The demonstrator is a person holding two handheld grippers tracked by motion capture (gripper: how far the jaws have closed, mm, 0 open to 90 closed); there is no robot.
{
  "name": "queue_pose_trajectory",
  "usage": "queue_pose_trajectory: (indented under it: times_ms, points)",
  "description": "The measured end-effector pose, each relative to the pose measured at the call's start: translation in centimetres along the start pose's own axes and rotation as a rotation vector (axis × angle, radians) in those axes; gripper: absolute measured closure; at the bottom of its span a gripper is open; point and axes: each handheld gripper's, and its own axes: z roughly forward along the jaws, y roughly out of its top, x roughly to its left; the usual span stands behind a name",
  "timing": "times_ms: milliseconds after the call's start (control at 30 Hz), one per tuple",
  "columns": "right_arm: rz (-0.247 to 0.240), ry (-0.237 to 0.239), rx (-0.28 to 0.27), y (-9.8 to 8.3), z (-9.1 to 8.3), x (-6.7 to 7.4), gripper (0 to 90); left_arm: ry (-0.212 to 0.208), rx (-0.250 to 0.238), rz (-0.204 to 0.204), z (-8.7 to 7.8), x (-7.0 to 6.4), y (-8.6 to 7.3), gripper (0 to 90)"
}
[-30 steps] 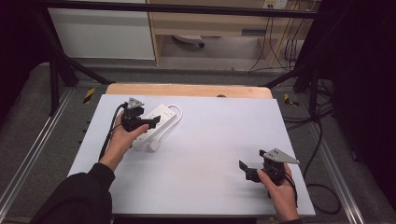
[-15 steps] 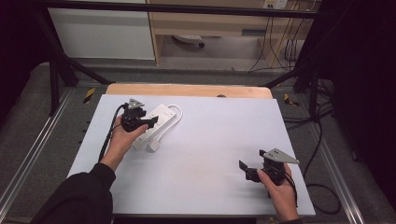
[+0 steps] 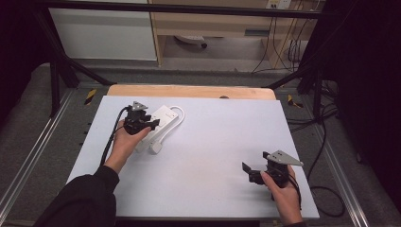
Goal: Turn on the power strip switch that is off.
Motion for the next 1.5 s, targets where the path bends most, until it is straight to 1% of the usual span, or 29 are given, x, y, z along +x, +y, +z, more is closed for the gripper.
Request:
queue_pose_trajectory:
  times_ms: [33, 100, 133, 167, 200, 233, 300, 400, 433, 467, 533, 600, 733, 1033, 1500]
  points:
    - [0.000, 0.000, 0.001, 0.0, 0.0, 0.0, 4.3, -0.007, 0.000, 0.002, 0.1, 0.0, 0.0, 60.1]
    - [-0.001, 0.001, 0.001, 0.0, 0.0, 0.0, 4.3, -0.010, -0.005, 0.003, 0.2, 0.0, -0.1, 65.1]
    - [-0.001, 0.001, 0.001, 0.0, 0.0, 0.0, 4.3, -0.014, -0.008, 0.004, 0.3, 0.0, -0.1, 65.1]
    - [0.000, 0.001, 0.001, 0.0, 0.0, 0.0, 4.3, -0.008, -0.011, 0.008, 0.3, 0.0, -0.1, 70.5]
    - [0.000, 0.001, 0.001, 0.0, 0.0, 0.0, 4.3, -0.003, -0.014, 0.007, 0.3, 0.1, -0.1, 70.5]
    - [0.000, 0.001, 0.000, 0.0, 0.0, 0.0, 4.4, -0.007, -0.014, 0.000, 0.4, 0.2, -0.1, 74.8]
    - [0.001, 0.000, 0.002, 0.0, 0.0, 0.0, 4.4, -0.013, -0.010, -0.002, 0.4, 0.3, -0.1, 78.7]
    - [0.000, 0.003, 0.003, 0.0, 0.0, 0.0, 4.4, -0.016, -0.002, 0.002, 0.4, 0.4, -0.3, 82.6]
    - [0.000, 0.003, 0.003, 0.0, 0.0, 0.0, 4.4, -0.018, -0.001, 0.005, 0.3, 0.4, -0.4, 82.6]
    - [-0.002, 0.003, 0.005, 0.0, 0.0, 0.0, 4.3, -0.018, 0.003, 0.007, 0.3, 0.4, -0.4, 86.0]
    - [-0.002, 0.003, 0.005, 0.0, 0.0, 0.0, 4.3, -0.021, 0.008, 0.002, 0.4, 0.5, -0.6, 86.7]
    - [-0.001, 0.002, 0.005, 0.0, 0.0, 0.0, 4.4, -0.026, 0.013, 0.002, 0.4, 0.6, -0.8, 89.6]
    - [-0.003, 0.003, 0.005, 0.0, 0.1, 0.0, 4.3, -0.037, 0.032, -0.002, 0.5, 0.7, -1.0, 90.0]
    - [-0.003, 0.003, 0.006, 0.0, 0.1, 0.0, 4.3, -0.048, 0.055, 0.021, 0.9, 0.5, -1.2, 90.0]
    - [0.000, 0.006, 0.006, 0.0, 0.0, 0.0, 4.3, -0.051, 0.050, 0.023, 1.2, 0.3, -1.3, 90.0]
